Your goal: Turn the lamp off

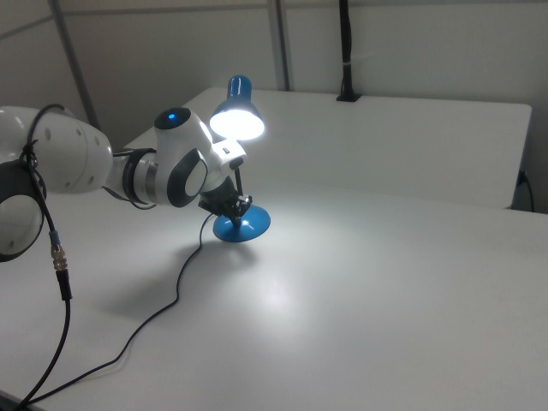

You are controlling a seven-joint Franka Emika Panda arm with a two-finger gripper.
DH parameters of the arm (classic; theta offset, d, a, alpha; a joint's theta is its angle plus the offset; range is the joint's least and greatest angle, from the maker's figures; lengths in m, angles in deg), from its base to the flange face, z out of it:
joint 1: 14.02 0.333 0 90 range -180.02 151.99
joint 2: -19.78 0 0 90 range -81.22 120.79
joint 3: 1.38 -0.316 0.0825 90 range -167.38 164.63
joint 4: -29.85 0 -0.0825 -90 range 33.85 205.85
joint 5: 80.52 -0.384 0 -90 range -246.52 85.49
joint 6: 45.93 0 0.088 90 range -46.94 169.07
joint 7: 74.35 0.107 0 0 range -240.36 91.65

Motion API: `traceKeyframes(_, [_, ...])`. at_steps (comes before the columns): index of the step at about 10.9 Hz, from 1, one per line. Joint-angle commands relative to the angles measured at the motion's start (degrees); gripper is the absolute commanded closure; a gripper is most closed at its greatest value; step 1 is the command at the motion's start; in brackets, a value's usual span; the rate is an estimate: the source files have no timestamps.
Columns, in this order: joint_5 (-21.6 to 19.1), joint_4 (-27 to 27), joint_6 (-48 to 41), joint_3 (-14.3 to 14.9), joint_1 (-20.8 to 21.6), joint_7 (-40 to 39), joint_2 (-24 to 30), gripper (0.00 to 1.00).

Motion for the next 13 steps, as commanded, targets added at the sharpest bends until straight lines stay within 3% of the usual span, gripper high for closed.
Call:
traceKeyframes(1, [-0.15, 0.02, 1.41, -0.45, -0.23, -2.17, -0.52, 1.00])
traceKeyframes(8, [-0.06, 3.98, -1.03, -0.37, -0.58, -1.82, 0.10, 1.00])
traceKeyframes(10, [-0.06, 3.89, -7.51, -0.37, -0.85, -1.65, 1.84, 1.00])
traceKeyframes(13, [-0.41, 3.81, -23.41, -0.37, -1.02, -0.77, 9.12, 1.00])
